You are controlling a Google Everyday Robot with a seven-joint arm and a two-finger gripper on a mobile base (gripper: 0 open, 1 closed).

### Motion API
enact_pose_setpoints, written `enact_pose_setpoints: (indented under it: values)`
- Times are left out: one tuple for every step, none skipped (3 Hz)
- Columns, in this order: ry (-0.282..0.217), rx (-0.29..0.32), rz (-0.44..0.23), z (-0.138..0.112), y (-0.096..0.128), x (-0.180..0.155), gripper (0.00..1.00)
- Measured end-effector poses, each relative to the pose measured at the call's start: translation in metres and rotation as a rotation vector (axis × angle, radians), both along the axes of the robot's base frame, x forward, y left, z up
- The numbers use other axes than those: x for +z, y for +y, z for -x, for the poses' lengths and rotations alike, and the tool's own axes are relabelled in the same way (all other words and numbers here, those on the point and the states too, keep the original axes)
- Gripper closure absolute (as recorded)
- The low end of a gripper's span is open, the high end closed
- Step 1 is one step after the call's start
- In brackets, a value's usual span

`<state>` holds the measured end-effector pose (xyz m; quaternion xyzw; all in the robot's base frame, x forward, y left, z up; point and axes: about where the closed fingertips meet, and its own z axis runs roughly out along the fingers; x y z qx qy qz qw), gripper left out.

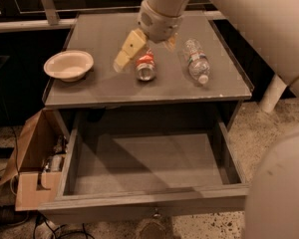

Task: Place coke can into top drawer

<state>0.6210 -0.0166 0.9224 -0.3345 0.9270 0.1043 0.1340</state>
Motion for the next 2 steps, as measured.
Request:
enact_pose_setpoints:
  values:
    - [0.010, -0.048, -0.018, -0.0252, 0.0133, 0.0035, 0.00]
    - [0.000, -0.048, -0.026, -0.0279, 0.0152, 0.0052, 0.00]
